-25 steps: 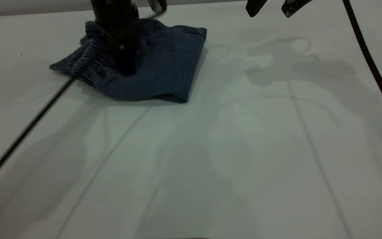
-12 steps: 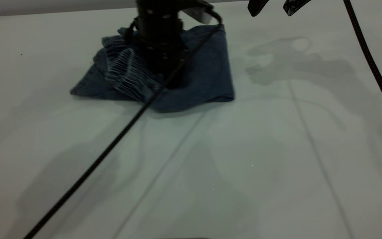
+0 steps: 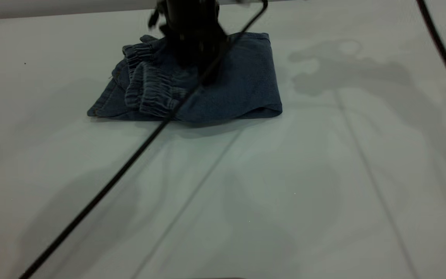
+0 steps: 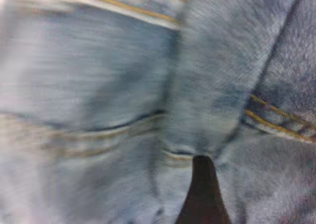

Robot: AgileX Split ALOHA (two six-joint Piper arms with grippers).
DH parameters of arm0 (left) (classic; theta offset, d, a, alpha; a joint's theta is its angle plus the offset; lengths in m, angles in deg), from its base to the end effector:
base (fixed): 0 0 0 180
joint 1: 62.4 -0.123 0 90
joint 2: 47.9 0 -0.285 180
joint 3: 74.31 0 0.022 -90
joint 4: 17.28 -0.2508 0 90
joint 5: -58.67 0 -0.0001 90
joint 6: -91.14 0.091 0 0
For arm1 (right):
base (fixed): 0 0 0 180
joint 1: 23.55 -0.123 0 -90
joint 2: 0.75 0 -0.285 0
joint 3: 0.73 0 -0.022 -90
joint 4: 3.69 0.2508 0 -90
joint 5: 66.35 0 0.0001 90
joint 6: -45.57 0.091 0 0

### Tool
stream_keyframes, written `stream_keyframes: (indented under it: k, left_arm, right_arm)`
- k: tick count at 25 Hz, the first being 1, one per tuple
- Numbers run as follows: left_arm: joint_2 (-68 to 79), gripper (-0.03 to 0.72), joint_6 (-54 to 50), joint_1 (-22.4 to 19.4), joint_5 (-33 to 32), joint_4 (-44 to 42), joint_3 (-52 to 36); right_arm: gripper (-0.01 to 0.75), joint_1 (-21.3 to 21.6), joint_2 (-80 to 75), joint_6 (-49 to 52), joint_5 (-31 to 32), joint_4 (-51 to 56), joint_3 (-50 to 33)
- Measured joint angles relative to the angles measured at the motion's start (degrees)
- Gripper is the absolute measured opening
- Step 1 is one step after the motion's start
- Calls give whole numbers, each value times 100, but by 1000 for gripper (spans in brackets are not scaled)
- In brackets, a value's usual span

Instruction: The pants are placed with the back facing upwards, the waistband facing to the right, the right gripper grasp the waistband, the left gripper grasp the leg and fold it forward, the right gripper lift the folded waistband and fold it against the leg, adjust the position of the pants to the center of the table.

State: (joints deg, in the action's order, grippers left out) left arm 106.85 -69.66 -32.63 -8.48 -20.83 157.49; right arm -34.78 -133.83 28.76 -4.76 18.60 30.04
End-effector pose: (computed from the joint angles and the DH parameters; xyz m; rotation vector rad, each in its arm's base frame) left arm 0.4563 -0.2550 0.1203 1.2540 2.6851 0.0637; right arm 0.4559 0.1215 0.2176 -0.4898 2.7608 0.5019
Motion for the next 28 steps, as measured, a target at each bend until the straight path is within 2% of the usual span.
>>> stream_keyframes:
  k: [4, 10, 17, 22, 28]
  left_arm:
    - [-504, 488, -272, 0, 0, -427, 116]
    - [-1393, 460, -858, 0, 0, -678, 116]
    - [-2547, 452, -1328, 0, 0, -718, 116]
    - [-3407, 451, -1625, 0, -5, -718, 116]
    - [-4455, 451, -1765, 0, -5, -718, 58]
  right_arm:
    - [591, 0, 1, 265, 784, -190, 852]
    - [582, 0, 461, 934, 934, -775, 1163]
    - [580, 0, 1823, 1383, 1014, -783, 1157]
    - [580, 0, 3109, 1418, 1044, -842, 847]
    - [580, 0, 4776, 1418, 1087, -1006, -304]
